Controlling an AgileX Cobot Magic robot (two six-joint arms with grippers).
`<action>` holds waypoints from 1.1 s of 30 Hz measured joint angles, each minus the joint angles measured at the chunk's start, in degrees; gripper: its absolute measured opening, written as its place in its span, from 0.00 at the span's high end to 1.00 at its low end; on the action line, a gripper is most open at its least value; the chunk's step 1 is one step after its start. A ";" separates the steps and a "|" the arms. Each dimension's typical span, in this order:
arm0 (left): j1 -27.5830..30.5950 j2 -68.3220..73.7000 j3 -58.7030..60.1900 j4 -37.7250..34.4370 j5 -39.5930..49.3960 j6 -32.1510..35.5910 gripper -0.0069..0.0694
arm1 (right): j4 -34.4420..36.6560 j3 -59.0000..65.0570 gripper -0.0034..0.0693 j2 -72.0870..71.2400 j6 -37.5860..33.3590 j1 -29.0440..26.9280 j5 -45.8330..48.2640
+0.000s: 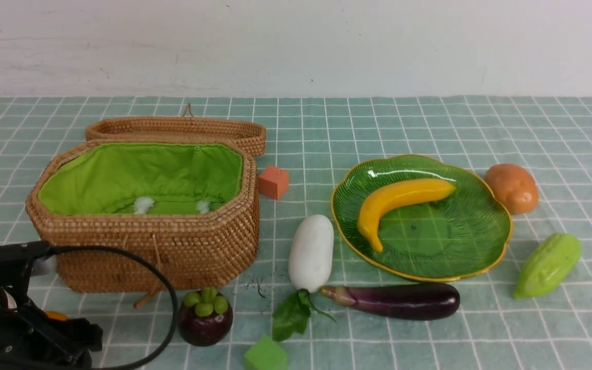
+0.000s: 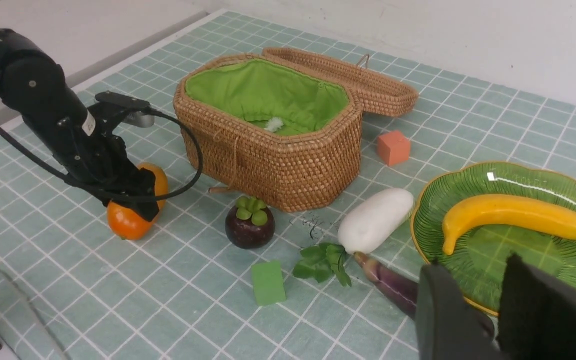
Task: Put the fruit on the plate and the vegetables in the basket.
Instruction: Grab the mango with your left arm and place it on the right plate
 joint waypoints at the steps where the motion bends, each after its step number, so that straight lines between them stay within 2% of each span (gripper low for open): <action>1: 0.00 0.07 -0.07 0.00 -0.05 0.00 0.13 | -0.02 0.00 0.69 0.00 0.00 0.00 0.05; 15: -0.06 5.31 -1.25 -1.39 -0.91 -0.18 0.14 | -0.38 0.00 0.69 0.00 0.00 0.00 0.06; 20: -0.06 4.60 -1.60 -0.85 1.64 -0.18 0.14 | -0.38 0.00 0.69 0.00 0.00 0.00 0.06; 28: -0.14 -7.59 -4.02 -0.88 9.26 0.81 0.14 | -0.38 0.00 0.69 0.00 0.00 0.00 -1.39; 30: -1.41 -11.12 -5.69 -1.76 10.79 3.33 0.15 | -0.33 0.00 0.69 0.00 0.00 0.00 -2.66; 33: -8.82 -14.14 -10.98 -4.41 11.84 10.10 0.15 | -0.39 0.00 0.69 0.20 0.49 0.00 -4.90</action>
